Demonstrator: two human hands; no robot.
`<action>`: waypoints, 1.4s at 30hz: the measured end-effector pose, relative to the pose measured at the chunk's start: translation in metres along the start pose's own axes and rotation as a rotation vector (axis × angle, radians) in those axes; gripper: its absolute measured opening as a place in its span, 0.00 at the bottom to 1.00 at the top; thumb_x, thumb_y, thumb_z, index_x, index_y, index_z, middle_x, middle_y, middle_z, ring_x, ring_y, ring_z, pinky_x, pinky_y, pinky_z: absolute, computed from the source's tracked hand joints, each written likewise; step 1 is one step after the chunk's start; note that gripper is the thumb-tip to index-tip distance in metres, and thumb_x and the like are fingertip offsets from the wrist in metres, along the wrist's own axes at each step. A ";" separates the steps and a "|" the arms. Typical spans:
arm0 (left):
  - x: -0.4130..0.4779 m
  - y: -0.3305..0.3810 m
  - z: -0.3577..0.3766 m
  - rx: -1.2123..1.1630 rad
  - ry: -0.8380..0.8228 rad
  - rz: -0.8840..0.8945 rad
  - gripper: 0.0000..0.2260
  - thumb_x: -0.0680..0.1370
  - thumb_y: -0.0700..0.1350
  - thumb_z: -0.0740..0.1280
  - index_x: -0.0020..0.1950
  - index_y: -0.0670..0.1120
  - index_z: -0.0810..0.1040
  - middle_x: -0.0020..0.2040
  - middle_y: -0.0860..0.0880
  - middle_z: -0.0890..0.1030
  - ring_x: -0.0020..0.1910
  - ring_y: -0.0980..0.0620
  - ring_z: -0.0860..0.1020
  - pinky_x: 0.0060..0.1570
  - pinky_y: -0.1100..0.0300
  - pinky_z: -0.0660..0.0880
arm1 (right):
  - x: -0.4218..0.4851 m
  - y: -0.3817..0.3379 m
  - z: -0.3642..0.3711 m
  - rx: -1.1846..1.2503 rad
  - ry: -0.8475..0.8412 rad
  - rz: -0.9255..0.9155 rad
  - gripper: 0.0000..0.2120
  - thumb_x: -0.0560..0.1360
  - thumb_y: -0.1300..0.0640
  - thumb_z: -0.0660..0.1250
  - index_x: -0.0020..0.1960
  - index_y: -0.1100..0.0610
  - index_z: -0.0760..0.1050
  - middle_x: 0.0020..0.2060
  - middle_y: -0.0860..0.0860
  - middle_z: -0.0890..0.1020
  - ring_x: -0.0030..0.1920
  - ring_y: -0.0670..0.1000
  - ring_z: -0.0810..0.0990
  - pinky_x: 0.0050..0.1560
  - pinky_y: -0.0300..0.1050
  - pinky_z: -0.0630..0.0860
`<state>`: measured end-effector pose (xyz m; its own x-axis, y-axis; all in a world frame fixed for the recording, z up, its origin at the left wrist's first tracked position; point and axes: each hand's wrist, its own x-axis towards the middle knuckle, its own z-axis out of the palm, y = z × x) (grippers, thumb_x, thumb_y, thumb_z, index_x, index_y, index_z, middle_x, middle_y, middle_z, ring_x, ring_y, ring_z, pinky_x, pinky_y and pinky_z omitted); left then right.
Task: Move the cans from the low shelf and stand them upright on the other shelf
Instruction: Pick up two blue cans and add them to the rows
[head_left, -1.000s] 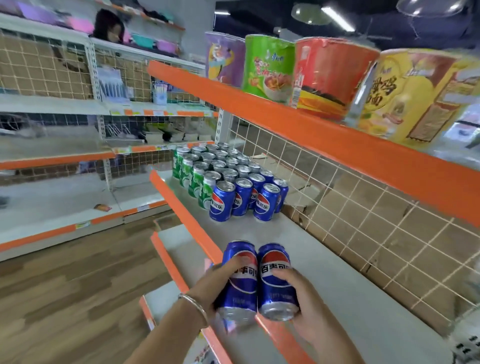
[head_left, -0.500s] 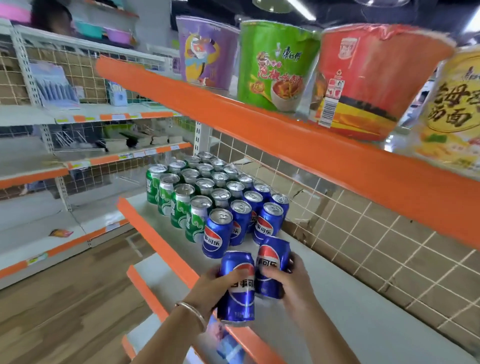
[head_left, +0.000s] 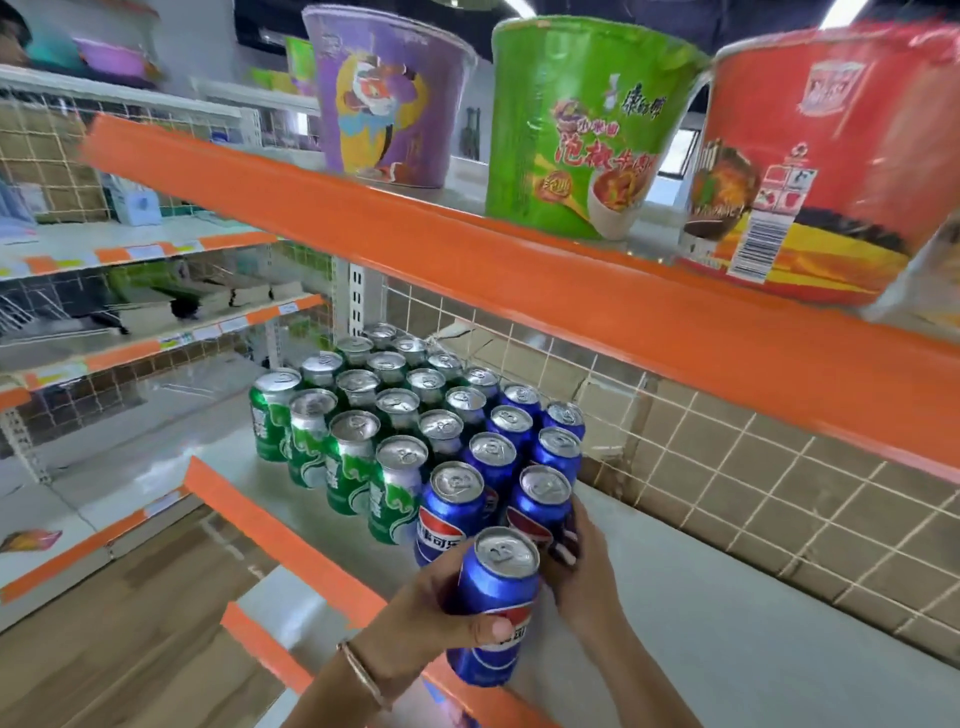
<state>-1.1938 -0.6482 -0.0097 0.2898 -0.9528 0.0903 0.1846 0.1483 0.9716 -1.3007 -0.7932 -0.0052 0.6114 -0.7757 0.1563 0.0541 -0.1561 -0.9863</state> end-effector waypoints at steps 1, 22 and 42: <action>0.002 0.000 -0.001 0.022 -0.013 0.010 0.29 0.67 0.33 0.73 0.67 0.35 0.69 0.62 0.34 0.76 0.60 0.43 0.76 0.60 0.52 0.73 | 0.002 0.001 0.003 -0.011 0.025 0.002 0.29 0.64 0.62 0.69 0.66 0.55 0.71 0.57 0.50 0.82 0.55 0.44 0.82 0.44 0.31 0.77; 0.019 -0.013 -0.016 -0.024 -0.094 -0.025 0.35 0.65 0.46 0.78 0.68 0.40 0.68 0.62 0.41 0.78 0.62 0.42 0.76 0.59 0.53 0.74 | -0.038 -0.013 0.004 -0.212 -0.399 0.380 0.36 0.61 0.60 0.75 0.67 0.52 0.69 0.52 0.45 0.84 0.55 0.44 0.82 0.52 0.39 0.78; 0.004 -0.042 -0.001 0.656 0.413 0.112 0.13 0.67 0.38 0.66 0.43 0.56 0.71 0.42 0.49 0.74 0.33 0.51 0.75 0.30 0.72 0.69 | -0.034 0.009 0.048 -0.385 0.239 0.229 0.36 0.53 0.49 0.81 0.50 0.42 0.61 0.51 0.42 0.71 0.50 0.41 0.75 0.41 0.34 0.73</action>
<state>-1.1993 -0.6583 -0.0502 0.6233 -0.7470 0.2314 -0.4220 -0.0722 0.9037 -1.2831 -0.7385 -0.0224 0.3734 -0.9276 -0.0099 -0.3826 -0.1442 -0.9126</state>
